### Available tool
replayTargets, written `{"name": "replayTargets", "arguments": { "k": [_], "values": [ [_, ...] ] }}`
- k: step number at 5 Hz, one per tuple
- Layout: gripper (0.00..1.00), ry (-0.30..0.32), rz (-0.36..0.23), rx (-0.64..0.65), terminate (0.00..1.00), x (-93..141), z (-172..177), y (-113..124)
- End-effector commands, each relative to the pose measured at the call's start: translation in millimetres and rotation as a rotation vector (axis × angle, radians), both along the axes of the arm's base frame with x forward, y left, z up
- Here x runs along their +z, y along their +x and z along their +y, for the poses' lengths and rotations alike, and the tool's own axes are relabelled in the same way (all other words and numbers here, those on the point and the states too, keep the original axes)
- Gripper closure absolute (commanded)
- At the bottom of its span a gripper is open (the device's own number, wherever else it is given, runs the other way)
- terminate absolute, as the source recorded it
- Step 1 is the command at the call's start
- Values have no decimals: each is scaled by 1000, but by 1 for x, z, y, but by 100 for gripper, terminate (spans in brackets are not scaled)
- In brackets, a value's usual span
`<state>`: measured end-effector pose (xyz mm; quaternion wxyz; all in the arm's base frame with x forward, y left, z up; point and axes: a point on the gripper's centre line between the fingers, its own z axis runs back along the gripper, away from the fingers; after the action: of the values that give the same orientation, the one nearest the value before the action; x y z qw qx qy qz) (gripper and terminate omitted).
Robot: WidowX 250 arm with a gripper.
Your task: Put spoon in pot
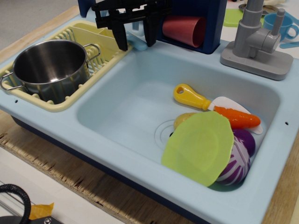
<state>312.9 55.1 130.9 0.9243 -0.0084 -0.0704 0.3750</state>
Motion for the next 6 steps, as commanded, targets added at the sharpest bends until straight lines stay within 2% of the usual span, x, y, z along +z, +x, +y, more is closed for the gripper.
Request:
{"name": "replayTargets", "arguments": {
  "k": [1,3,4,5,6],
  "values": [
    [100,3,-25,11,0,11,3,5],
    [100,41,-13,94,0,30,-5,-14],
    [100,55,22,181,0,41,-6,-30],
    [0,45,28,356,0,45,-3,-51],
    [100,-25,77,485,0,41,8,-70]
  ]
}}
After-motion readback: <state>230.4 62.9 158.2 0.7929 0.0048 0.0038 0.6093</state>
